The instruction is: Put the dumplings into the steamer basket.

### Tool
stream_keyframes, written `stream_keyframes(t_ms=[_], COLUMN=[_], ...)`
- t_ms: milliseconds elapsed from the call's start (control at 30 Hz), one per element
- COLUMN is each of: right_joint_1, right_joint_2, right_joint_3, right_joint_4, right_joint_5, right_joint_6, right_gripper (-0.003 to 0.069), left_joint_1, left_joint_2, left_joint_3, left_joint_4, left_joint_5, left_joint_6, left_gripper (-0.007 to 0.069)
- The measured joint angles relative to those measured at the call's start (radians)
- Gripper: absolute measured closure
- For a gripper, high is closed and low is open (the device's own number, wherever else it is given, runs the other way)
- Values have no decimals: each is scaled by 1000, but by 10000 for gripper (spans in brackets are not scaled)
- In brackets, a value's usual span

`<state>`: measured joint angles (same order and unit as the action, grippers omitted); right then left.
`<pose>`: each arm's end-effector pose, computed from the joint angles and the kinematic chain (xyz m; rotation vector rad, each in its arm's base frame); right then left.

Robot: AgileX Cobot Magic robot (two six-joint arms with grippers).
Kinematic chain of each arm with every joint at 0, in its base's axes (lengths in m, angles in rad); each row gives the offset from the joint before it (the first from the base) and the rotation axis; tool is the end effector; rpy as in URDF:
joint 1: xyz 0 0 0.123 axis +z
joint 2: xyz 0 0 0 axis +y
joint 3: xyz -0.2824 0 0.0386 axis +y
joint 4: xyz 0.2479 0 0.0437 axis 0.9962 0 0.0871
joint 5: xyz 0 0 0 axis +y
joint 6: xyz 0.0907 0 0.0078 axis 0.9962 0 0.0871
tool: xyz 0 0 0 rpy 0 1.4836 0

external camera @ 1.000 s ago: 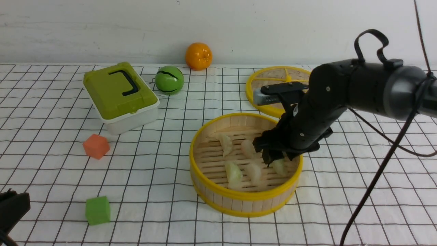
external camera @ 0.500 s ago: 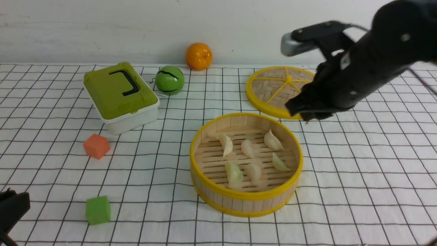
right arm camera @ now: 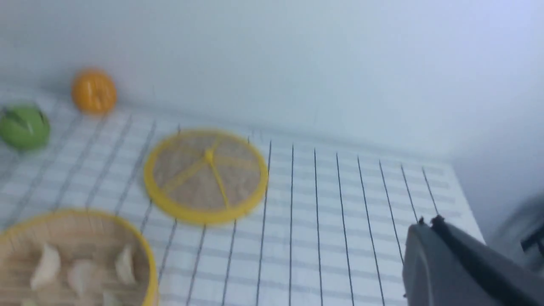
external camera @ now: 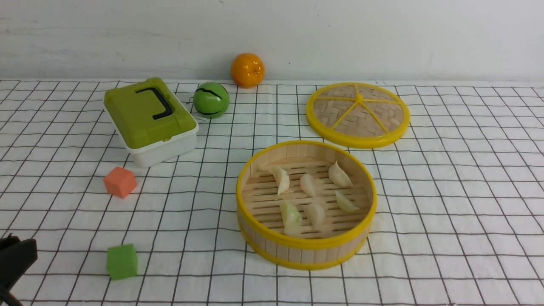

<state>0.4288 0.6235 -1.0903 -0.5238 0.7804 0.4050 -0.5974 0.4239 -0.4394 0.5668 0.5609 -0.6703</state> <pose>0.0853 0.0037 0.4566 -0.0896 1.7132 0.0192 0.0862 -0.0271 0.2890 0.2188 1.9332 -0.2306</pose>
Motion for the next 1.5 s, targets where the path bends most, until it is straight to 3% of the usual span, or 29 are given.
stream_keyframes(t_ms=[33,100,167,200,233,267,300,400,467,567,933,1033,1100,1333,1500], right_joint_1=[0,0,0,0,0,0,0,0,0,0,-8,-46,-151,-367,-405], right_joint_2=[-118,-173,-331,-342,-430,-439,-510,-573,-614,-624,-629,-630,-633,-634,-634], right_joint_3=[112,178,416,416,562,577,714,873,1003,1102,1117,1117,1117,1117,1117], right_joint_4=[-52,-81,-183,-183,-218,-221,-233,-237,-243,-277,-570,-579,-575,-541,-413], right_joint_5=[-114,-179,-374,-384,-457,-473,-524,-615,-760,-885,-929,-930,-948,-1060,-1053], right_joint_6=[55,90,234,234,342,355,473,616,772,883,922,922,922,926,872], right_gripper=[680,680,679,679,678,678,678,676,675,673,667,666,664,664,664], left_joint_1=[0,0,0,0,0,0,0,0,0,0,0,0,0,0,0], left_joint_2=[0,0,0,0,0,0,0,0,0,0,0,0,0,0,0], left_joint_3=[0,0,0,0,0,0,0,0,0,0,0,0,0,0,0], left_joint_4=[0,0,0,0,0,0,0,1,1,2,2,2,2,2,2], left_joint_5=[0,0,0,0,0,0,0,0,0,0,-1,-1,-1,-2,-3], left_joint_6=[0,0,0,0,0,0,0,0,0,0,0,0,0,0,0], left_gripper=[500,500,500,500,500,500,498,498,496,496,482,479,479,467,461])
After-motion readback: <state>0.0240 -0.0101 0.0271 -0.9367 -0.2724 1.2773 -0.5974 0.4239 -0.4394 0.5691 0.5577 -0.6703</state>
